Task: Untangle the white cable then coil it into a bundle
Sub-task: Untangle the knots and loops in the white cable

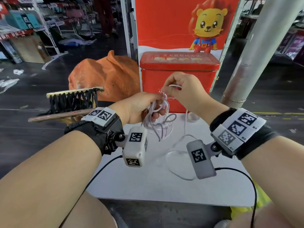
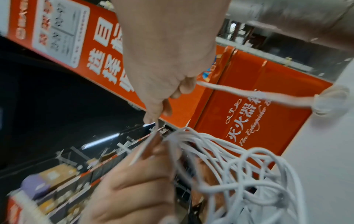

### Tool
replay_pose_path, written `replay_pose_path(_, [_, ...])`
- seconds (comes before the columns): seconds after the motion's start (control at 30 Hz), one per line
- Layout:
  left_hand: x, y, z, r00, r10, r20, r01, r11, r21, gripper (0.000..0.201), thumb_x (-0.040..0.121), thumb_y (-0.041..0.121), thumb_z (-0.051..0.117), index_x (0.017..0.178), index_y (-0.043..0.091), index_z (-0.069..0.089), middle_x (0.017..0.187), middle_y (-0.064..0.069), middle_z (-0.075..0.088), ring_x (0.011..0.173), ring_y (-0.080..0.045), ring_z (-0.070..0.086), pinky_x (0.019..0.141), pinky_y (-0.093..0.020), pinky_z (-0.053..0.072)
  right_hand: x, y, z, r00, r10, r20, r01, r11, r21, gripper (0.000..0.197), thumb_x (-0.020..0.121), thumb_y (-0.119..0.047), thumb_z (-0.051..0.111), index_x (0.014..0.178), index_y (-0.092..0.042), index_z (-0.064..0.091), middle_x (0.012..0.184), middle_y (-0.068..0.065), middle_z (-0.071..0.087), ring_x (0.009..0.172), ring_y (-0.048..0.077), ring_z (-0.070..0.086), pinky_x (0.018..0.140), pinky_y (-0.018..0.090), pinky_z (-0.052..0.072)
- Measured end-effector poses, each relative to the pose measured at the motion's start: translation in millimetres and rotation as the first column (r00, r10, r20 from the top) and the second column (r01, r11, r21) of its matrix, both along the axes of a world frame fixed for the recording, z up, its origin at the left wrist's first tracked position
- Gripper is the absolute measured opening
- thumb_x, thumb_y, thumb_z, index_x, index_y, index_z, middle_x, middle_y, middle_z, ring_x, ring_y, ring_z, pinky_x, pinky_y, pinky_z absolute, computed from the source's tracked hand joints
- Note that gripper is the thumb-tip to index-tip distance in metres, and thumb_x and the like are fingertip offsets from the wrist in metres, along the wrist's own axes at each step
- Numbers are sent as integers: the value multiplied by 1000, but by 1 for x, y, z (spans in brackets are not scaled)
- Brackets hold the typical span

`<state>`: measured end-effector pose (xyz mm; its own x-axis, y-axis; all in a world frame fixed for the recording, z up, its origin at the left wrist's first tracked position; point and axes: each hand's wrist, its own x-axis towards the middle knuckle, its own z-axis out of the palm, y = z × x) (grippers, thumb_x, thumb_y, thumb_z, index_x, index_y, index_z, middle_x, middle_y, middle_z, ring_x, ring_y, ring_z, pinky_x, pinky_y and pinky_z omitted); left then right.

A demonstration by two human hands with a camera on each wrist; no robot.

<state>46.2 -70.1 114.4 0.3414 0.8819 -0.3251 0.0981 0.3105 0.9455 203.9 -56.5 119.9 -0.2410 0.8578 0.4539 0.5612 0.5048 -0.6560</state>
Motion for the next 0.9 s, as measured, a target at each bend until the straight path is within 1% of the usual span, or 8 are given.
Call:
replay_pose_path(0.17, [2,-3,12,964,-183,195,196,979,-53,35,102,35,32,72,17,38,39,11,26,27,0,21,29,-13,18,16,6,-3,980,-174,-98,170,984,-44,17,88,-30,64,88,-13,61,71,-12,54,60,-1,46,60,15,39])
replay_pose_path(0.23, [1,-2,15,938,-199,283,220,974,-45,35,101,35,30,73,17,39,37,11,26,25,0,21,29,-13,15,19,-3,-2,983,-12,-184,-34,969,-245,24,93,-35,55,107,-15,57,72,-17,54,55,-8,49,53,7,37])
replay_pose_path(0.33, [-2,-1,14,904,-200,378,234,971,-47,34,99,37,32,73,17,40,35,11,28,23,0,23,27,-13,15,23,-10,-2,942,179,-285,-297,840,-455,33,90,-16,60,121,-11,50,70,-15,56,50,-9,52,48,6,39])
replay_pose_path(0.4, [-4,-2,14,881,-209,424,249,968,-39,31,94,38,36,72,17,40,35,11,29,22,-1,24,27,-13,14,20,-8,-4,970,159,-182,-229,842,-488,24,84,-8,69,105,-10,59,66,-9,54,52,-3,50,53,13,41])
replay_pose_path(0.5, [-6,-1,17,887,-195,419,213,977,2,28,89,39,39,75,15,41,34,10,28,22,-3,23,28,-13,13,17,-3,-6,990,0,-142,-76,845,-529,16,76,-18,75,70,-12,61,57,1,52,50,12,44,55,30,37])
replay_pose_path(0.6, [-9,3,14,907,-146,396,143,989,38,31,96,36,35,73,16,39,35,11,27,23,-1,21,28,-13,15,18,-3,-5,933,-86,-349,-152,786,-599,25,68,-25,78,80,-6,65,73,14,56,67,25,49,67,40,41])
replay_pose_path(0.7, [-12,10,5,938,-75,339,55,996,69,36,102,33,31,70,17,38,37,10,25,26,-1,20,29,-14,18,24,-5,-2,816,-33,-577,-376,728,-574,13,78,-15,72,87,-9,65,72,8,65,65,23,60,64,33,53])
replay_pose_path(0.9, [-14,17,-8,963,48,264,-90,985,150,35,103,30,33,72,15,43,38,9,27,30,-4,21,36,-15,14,18,-10,-2,713,102,-693,-557,683,-472,15,76,-13,71,74,-15,56,61,0,58,53,14,56,58,29,51])
